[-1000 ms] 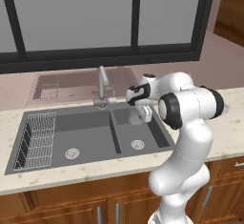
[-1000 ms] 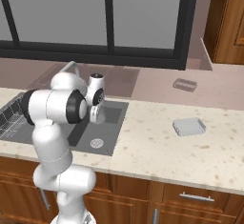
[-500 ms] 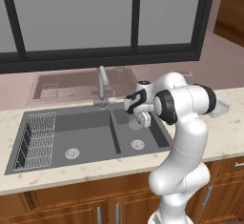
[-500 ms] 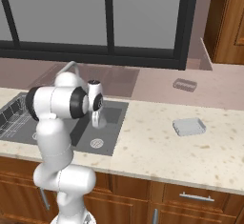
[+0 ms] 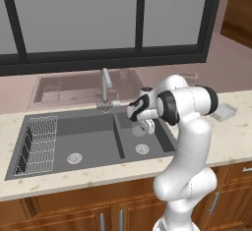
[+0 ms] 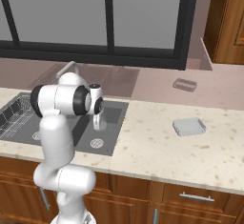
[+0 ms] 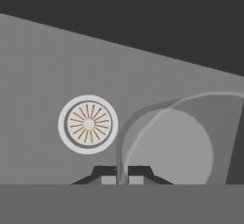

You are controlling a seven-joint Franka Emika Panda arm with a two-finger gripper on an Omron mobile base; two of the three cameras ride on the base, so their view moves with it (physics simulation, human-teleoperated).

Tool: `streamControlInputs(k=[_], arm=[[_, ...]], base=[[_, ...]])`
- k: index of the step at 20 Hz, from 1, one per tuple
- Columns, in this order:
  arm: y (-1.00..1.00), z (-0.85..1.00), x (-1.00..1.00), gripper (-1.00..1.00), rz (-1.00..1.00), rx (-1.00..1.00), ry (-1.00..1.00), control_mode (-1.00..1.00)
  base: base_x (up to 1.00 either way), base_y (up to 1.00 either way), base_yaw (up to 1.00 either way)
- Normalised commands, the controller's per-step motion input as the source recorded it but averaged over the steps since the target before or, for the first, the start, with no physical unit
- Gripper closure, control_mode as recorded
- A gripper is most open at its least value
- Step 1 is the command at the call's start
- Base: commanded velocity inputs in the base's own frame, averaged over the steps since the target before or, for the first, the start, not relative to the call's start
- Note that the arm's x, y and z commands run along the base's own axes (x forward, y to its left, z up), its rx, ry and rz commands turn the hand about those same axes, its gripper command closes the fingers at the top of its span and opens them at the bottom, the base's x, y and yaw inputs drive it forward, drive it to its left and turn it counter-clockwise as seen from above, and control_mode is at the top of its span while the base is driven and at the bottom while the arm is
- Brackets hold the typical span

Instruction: Place the tupperware in the left basin and the glass cup in the right basin of the sink.

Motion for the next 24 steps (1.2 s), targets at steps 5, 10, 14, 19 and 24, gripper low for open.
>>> streamControlInputs(k=[5,10,14,19,24], arm=[[0.00,-0.17,0.13,1.00,0.01,0.00,0.00,-1.00],[0.00,-0.20,0.15,1.00,0.02,0.00,0.00,-1.00],[0.00,-0.21,0.13,1.00,0.02,0.00,0.00,-1.00],[0.00,-0.22,0.12,1.00,0.02,0.00,0.00,-1.00],[0.00,-0.23,0.10,1.00,0.03,0.00,0.00,-1.00]], base=[[0.00,0.00,0.00],[0.00,0.00,0.00],[0.00,0.00,0.00],[0.00,0.00,0.00],[0.00,0.00,0.00]])
